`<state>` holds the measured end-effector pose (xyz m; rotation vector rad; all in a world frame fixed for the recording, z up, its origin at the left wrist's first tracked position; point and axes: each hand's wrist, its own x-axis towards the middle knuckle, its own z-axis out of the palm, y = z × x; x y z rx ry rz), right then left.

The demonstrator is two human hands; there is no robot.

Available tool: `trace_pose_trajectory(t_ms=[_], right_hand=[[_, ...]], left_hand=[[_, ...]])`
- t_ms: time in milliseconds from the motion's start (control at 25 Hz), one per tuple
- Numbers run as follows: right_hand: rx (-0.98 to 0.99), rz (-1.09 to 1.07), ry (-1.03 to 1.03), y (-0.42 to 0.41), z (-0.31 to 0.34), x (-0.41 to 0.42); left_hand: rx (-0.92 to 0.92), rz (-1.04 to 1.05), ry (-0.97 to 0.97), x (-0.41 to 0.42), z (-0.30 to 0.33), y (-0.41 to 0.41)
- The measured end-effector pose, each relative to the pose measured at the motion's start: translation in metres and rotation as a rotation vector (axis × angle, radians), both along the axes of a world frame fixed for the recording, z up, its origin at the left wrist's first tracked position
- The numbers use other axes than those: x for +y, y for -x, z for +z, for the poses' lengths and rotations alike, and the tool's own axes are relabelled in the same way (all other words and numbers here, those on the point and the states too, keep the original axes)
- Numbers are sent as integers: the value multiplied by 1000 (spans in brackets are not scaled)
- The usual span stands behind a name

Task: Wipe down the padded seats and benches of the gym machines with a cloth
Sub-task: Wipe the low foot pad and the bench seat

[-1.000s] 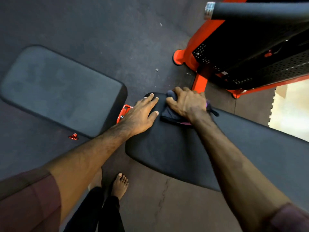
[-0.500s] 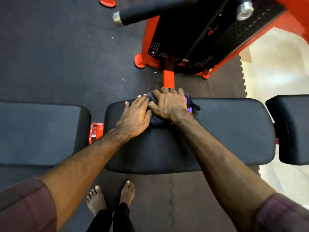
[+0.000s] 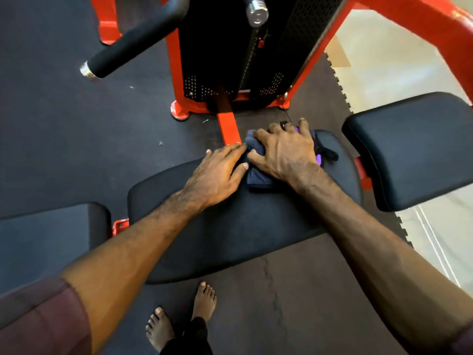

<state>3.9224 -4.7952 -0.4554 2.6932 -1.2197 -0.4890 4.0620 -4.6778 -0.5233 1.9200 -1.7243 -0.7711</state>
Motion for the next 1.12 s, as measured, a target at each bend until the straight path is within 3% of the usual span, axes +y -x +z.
trace_pose_trajectory(t_ms=[200, 400, 640, 960, 1040, 1120], right_hand=[[-75, -109, 174, 60, 28, -11], [-176, -146, 174, 86, 31, -1], [-432, -304, 196, 129, 28, 46], [-634, -819, 139, 121, 6, 124], [-828, -1054, 146, 96, -6, 151], [-1246, -1347, 61, 60, -27, 191]], left_hand=[[-23, -65, 41, -34, 25, 41], [-85, -164, 98, -53, 43, 63], [-170, -301, 88, -62, 55, 74], [-232, -403, 107, -48, 53, 74], [-228, -473, 119, -36, 52, 69], [-206, -496, 112, -30, 48, 52]])
